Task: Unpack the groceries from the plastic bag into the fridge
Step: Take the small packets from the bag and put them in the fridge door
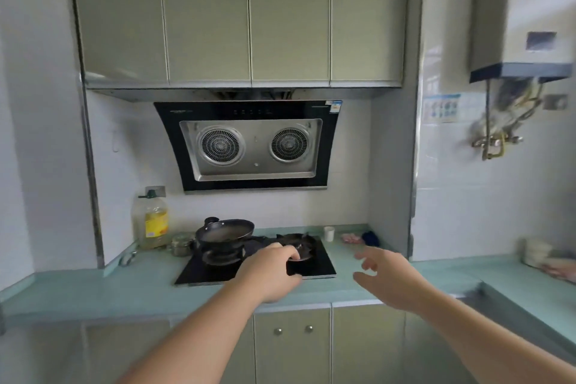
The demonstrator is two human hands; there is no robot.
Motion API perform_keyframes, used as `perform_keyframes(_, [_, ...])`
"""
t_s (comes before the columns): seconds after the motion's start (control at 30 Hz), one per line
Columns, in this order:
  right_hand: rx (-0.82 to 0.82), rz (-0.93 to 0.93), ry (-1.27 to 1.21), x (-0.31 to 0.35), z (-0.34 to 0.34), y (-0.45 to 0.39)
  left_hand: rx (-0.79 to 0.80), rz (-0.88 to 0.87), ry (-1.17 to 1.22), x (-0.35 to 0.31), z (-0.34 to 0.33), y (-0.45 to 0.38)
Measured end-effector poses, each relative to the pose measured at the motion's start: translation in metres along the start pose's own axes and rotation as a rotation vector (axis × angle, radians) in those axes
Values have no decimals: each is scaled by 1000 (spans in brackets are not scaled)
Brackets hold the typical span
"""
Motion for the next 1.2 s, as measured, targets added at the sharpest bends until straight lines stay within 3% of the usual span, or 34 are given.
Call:
perform_keyframes(0.27, [-199, -173, 48, -62, 85, 22, 107, -252, 153, -118, -45, -58])
perform_keyframes(0.63, [-415, -409, 321, -87, 134, 73, 221, -538, 377, -200, -92, -79])
perform_keyframes(0.93, [-434, -391, 484, -102, 166, 101, 270, -593, 510, -253, -110, -63])
perform_keyframes(1.2, [-437, -513, 418, -176, 177, 131, 251, -531, 484, -301, -130, -49])
Point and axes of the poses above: each hand's wrist, its own y-axis away from the middle knuckle, its own z-axis out of the back of the hand, x = y × z, the point moved 5 cm from there along -y, towards the middle knuckle, and after that the axes turned 12 degrees about -x, right-handed, at the moved point
